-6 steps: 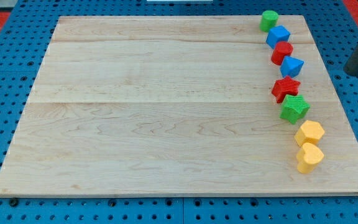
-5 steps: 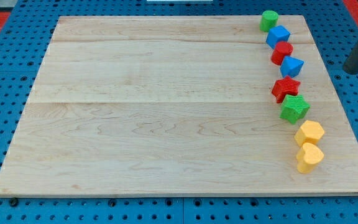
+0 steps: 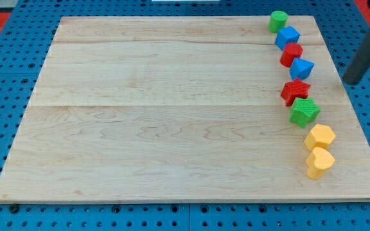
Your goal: Point at the red star
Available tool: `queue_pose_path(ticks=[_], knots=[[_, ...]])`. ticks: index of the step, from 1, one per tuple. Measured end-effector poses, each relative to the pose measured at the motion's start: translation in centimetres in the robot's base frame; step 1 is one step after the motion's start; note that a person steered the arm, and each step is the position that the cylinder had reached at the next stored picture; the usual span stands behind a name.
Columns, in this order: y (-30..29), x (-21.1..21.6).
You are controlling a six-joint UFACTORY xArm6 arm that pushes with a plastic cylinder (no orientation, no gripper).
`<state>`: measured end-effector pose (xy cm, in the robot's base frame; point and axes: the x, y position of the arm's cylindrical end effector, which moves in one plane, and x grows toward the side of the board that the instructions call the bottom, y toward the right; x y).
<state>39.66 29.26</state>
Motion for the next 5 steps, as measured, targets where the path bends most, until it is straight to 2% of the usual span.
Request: queue_pose_path(ticks=[2, 3, 4, 5], knots=[[-3.9, 1.0], [-2.0, -1.0], [-6.5, 0.2], [-8.4, 2.8]])
